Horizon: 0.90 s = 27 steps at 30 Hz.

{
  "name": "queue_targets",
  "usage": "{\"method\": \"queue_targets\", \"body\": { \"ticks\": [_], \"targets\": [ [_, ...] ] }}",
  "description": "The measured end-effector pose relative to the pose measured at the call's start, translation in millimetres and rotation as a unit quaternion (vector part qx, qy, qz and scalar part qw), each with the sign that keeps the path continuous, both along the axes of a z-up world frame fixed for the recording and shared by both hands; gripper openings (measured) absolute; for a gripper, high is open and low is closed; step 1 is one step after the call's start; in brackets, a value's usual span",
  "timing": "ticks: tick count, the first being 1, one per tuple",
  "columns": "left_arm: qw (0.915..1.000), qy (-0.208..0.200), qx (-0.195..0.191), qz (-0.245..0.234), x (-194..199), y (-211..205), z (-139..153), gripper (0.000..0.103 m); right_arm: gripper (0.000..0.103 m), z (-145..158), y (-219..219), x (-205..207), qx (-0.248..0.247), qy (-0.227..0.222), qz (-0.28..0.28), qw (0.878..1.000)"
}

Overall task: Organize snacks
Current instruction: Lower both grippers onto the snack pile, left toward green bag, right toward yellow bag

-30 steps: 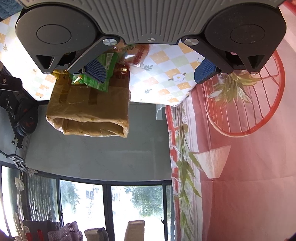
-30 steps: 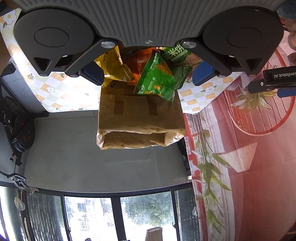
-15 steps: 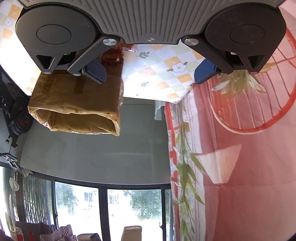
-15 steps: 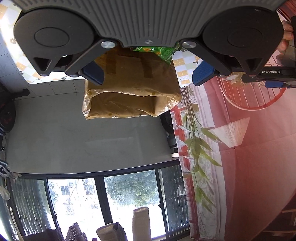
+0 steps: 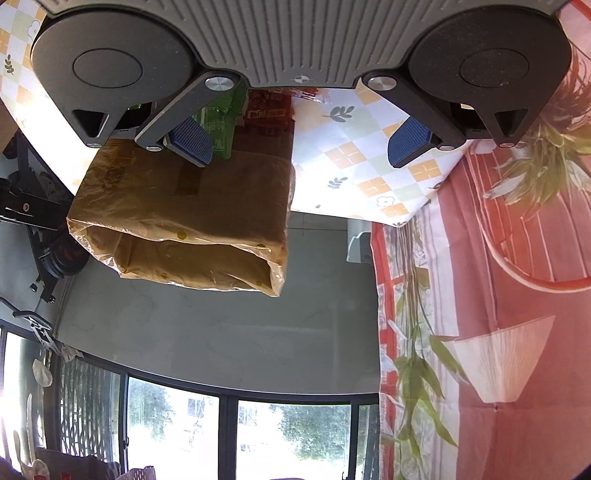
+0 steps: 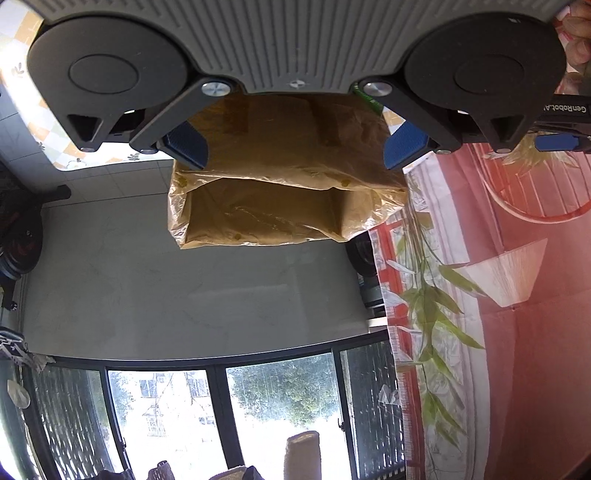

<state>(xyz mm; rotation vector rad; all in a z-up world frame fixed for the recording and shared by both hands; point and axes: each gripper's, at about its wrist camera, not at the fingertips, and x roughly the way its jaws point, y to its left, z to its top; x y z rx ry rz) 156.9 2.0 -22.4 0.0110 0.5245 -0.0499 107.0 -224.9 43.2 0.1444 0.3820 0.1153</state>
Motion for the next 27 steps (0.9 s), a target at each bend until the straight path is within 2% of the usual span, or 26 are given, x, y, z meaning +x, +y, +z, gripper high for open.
{"method": "queue_targets", "body": {
  "ticks": [3, 7, 17, 22, 27],
  "targets": [
    [0.9998, 0.013, -0.007, -0.016, 9.4, -8.2, -12.5, 0.096, 0.102, -9.1, -6.4, 5.0, -0.011, 0.008, -0.020, 1.000],
    [0.9984, 0.038, 0.002, -0.042, 19.4, -22.6, -31.3, 0.095, 0.101, -26.7, -17.2, 5.2, -0.010, 0.026, -0.029, 0.999],
    [0.9904, 0.082, -0.009, -0.111, 30.4, -47.2, -65.1, 0.095, 0.096, -85.2, -41.7, 5.3, -0.003, 0.122, -0.024, 0.992],
    [0.9874, 0.088, -0.003, -0.132, 35.2, -57.1, -70.0, 0.095, 0.095, -92.2, -43.0, 6.9, 0.000, 0.130, -0.018, 0.991],
    [0.9831, 0.116, -0.010, -0.141, 41.5, -62.8, -83.5, 0.095, 0.095, -96.7, -37.5, 7.6, -0.014, 0.134, -0.006, 0.991]
  ]
}}
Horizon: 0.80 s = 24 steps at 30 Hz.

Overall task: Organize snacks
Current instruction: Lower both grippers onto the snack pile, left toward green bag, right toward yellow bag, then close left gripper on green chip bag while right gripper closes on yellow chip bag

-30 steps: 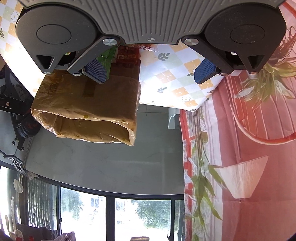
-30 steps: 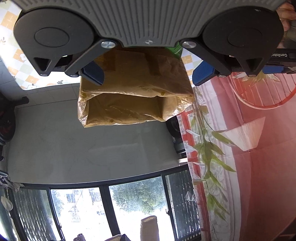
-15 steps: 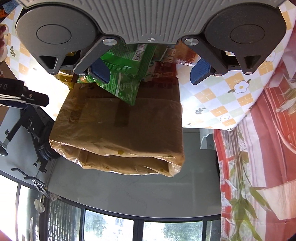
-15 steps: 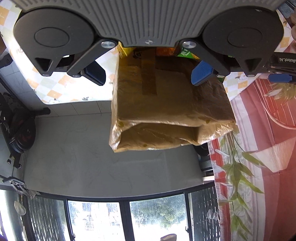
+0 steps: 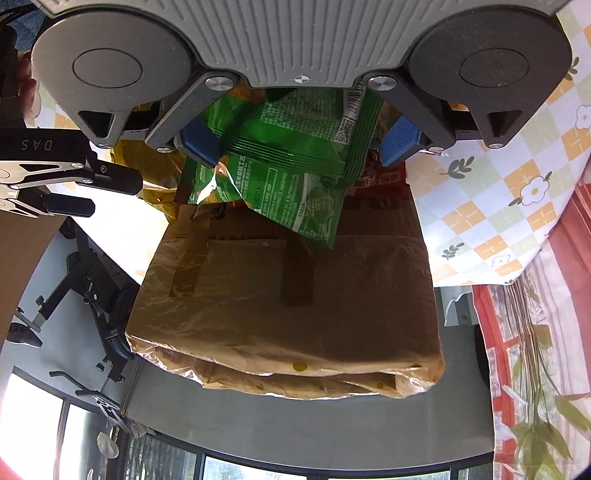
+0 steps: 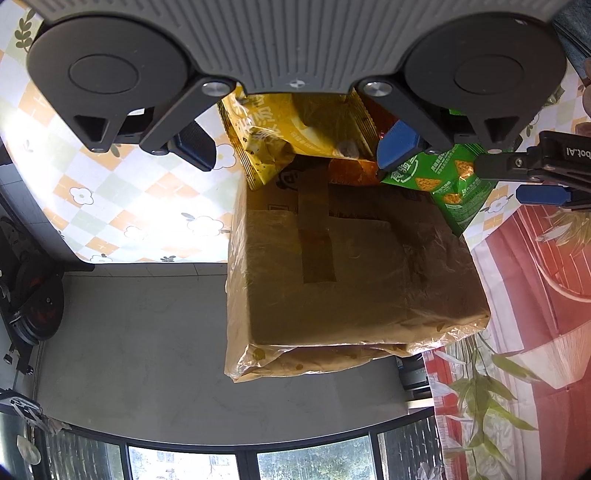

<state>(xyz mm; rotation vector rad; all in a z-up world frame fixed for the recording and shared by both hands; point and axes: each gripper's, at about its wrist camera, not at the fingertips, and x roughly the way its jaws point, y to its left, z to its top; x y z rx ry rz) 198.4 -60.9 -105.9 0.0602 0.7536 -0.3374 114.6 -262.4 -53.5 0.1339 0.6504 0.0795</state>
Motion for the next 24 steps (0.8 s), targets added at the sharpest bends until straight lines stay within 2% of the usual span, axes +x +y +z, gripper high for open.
{"method": "queue_targets", "body": {
  "ticks": [4, 12, 17, 24],
  "targets": [
    [0.9998, 0.016, -0.002, -0.008, 1.5, -2.6, -7.8, 0.096, 0.097, -7.6, 6.2, 0.1, -0.027, 0.009, 0.017, 0.999],
    [0.9997, 0.019, 0.011, -0.013, 4.9, -8.9, -17.2, 0.097, 0.098, -29.9, 24.8, 5.8, -0.086, 0.024, 0.053, 0.995],
    [0.9996, 0.009, 0.027, -0.003, 4.0, -15.3, -24.6, 0.099, 0.098, -44.7, 37.7, 6.3, -0.149, 0.021, 0.067, 0.986],
    [0.9994, -0.004, 0.034, -0.002, 3.8, -12.8, -26.4, 0.096, 0.089, -50.1, 37.5, 12.1, -0.155, 0.028, 0.065, 0.985]
  ]
}}
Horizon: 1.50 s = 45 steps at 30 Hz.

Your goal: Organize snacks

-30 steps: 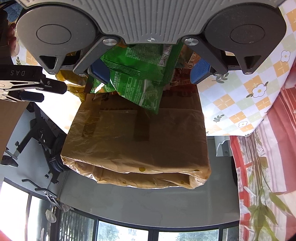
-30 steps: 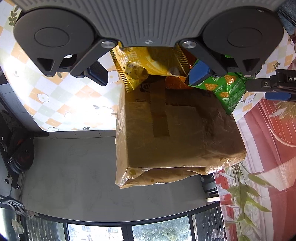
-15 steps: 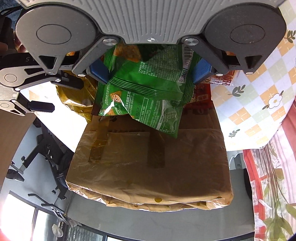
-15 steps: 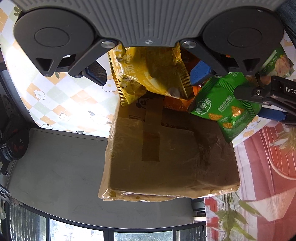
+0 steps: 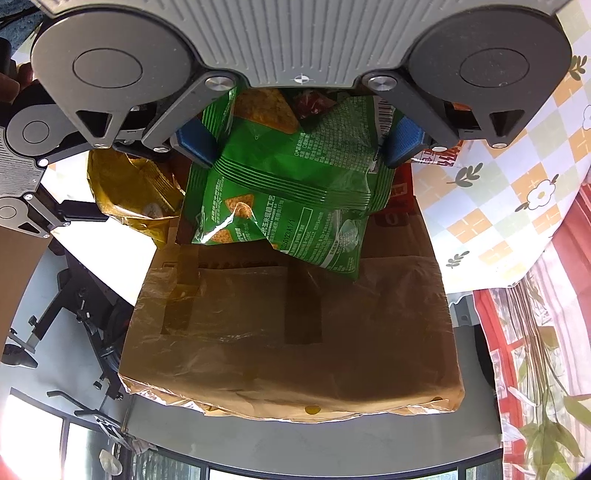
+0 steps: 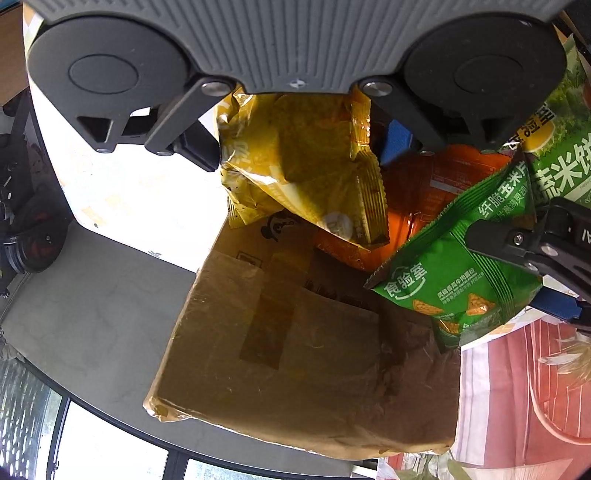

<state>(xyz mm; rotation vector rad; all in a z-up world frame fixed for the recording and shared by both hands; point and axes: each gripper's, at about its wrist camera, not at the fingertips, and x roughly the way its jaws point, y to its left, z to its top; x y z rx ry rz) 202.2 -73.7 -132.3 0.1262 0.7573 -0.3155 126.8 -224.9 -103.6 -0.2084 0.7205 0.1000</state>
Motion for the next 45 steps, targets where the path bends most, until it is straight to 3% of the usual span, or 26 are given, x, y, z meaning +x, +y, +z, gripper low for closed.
{"method": "queue_targets", "body": {
  "ticks": [11, 29, 45],
  "targets": [
    [0.9996, -0.022, -0.006, 0.015, -10.6, 15.5, 16.4, 0.085, 0.079, 16.4, -10.7, -8.9, 0.049, -0.007, -0.002, 0.999],
    [0.9959, -0.081, -0.011, 0.039, -38.4, 38.5, 52.0, 0.084, 0.078, 50.8, -16.9, -32.4, 0.111, -0.042, -0.006, 0.993],
    [0.9870, -0.152, -0.021, 0.046, -52.2, 58.5, 104.1, 0.084, 0.078, 94.3, -16.6, -45.4, 0.112, -0.110, -0.002, 0.988]
  ]
}}
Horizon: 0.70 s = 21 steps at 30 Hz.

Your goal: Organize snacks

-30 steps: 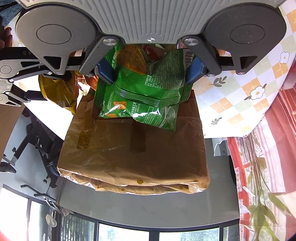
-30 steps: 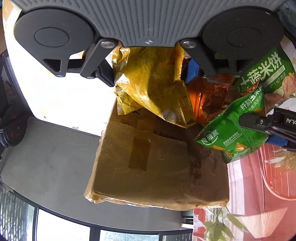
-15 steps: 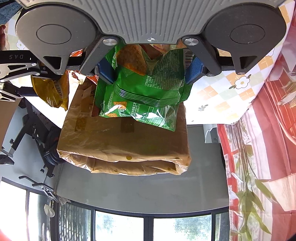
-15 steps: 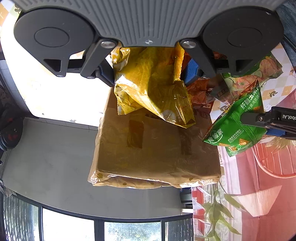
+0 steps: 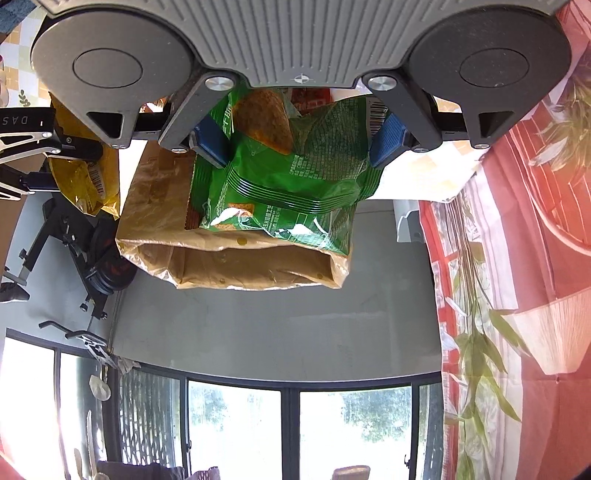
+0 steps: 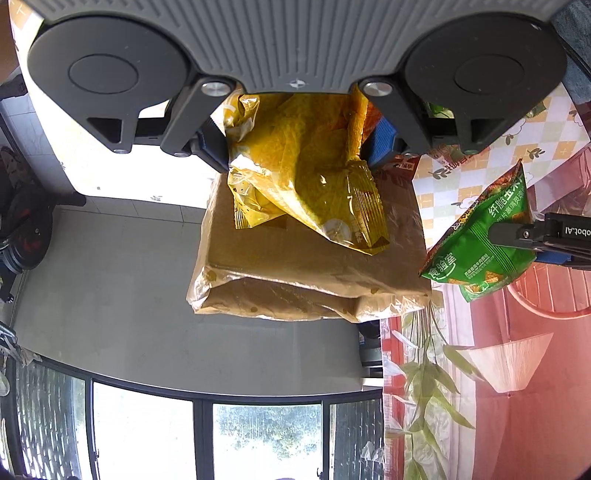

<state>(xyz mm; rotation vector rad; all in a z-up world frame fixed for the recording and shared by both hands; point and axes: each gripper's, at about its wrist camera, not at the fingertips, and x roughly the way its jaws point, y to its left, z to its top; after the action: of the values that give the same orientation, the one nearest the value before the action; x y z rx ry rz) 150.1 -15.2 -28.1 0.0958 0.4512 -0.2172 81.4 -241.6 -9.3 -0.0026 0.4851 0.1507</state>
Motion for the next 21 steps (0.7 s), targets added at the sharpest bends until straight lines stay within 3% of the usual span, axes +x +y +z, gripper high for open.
{"method": "queue_targets", "body": {
  "ticks": [8, 16, 17, 18, 19, 21],
  "targets": [
    [0.9988, -0.048, -0.003, 0.002, 15.2, 5.6, 41.5, 0.083, 0.078, 45.9, -0.4, 9.6, -0.008, -0.060, 0.016, 0.998],
    [0.9972, -0.075, -0.005, -0.006, 46.9, -11.4, 65.2, 0.075, 0.078, 70.6, -0.1, 46.4, -0.016, -0.088, 0.037, 0.995],
    [0.9972, -0.074, -0.007, -0.009, 54.0, -13.6, 66.9, 0.071, 0.078, 72.5, -0.2, 51.3, -0.019, -0.092, 0.038, 0.995],
    [0.9971, -0.074, -0.010, -0.013, 59.8, -15.9, 67.7, 0.057, 0.078, 74.0, -0.3, 58.3, -0.021, -0.097, 0.040, 0.994],
    [0.9974, -0.067, -0.012, -0.023, 69.8, -19.4, 67.1, 0.026, 0.078, 75.0, -0.6, 64.5, -0.023, -0.101, 0.042, 0.994],
    [0.9981, -0.041, -0.003, -0.045, 98.8, -28.2, 55.2, 0.028, 0.078, 74.3, -1.1, 80.7, -0.027, -0.102, 0.046, 0.993]
  ]
}}
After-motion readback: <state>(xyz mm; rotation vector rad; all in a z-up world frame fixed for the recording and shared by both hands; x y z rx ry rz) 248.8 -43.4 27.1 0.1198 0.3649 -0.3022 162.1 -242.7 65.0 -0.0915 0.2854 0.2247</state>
